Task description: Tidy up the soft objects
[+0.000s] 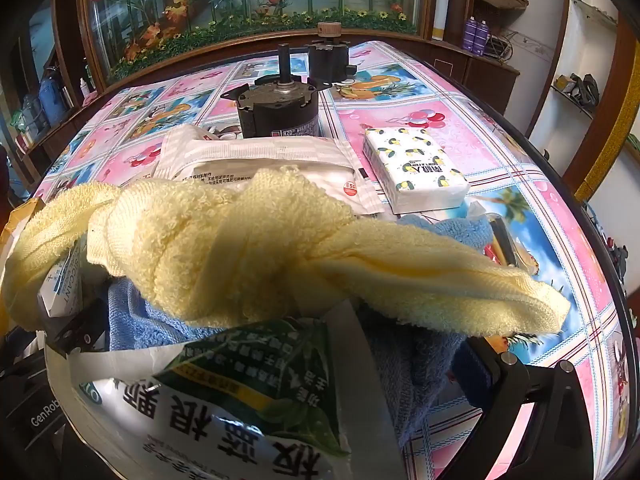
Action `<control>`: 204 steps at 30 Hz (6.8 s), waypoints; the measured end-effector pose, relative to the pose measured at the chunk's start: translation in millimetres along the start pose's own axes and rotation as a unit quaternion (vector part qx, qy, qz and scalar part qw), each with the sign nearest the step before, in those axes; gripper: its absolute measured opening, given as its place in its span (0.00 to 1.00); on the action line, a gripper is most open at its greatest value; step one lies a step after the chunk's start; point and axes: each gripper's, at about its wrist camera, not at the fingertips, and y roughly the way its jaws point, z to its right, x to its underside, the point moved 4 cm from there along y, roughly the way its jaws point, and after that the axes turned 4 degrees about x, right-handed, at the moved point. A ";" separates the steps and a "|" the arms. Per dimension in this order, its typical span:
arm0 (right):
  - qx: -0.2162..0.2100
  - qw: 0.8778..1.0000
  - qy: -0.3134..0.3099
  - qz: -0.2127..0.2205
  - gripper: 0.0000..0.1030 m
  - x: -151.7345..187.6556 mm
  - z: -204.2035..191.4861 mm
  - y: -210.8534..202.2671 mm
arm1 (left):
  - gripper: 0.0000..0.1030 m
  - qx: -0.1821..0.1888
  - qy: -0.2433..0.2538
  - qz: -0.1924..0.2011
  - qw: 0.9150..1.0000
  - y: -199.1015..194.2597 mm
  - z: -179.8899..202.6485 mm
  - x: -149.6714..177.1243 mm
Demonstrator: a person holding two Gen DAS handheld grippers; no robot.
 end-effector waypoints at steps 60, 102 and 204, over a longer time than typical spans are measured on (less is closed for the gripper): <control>-0.013 1.000 -0.017 -0.018 1.00 0.0 -0.4 1.4 | 1.00 0.022 0.032 -0.022 0.999 -0.1 0.4 1.5; -0.035 0.994 -0.098 0.034 0.99 0.2 18.2 -52.5 | 0.95 0.100 0.040 0.047 0.993 -69.5 3.0 8.5; -0.387 0.910 -0.135 -0.057 0.53 -76.2 -301.3 -72.4 | 0.57 0.193 -0.241 0.071 0.949 -44.9 -272.6 -77.1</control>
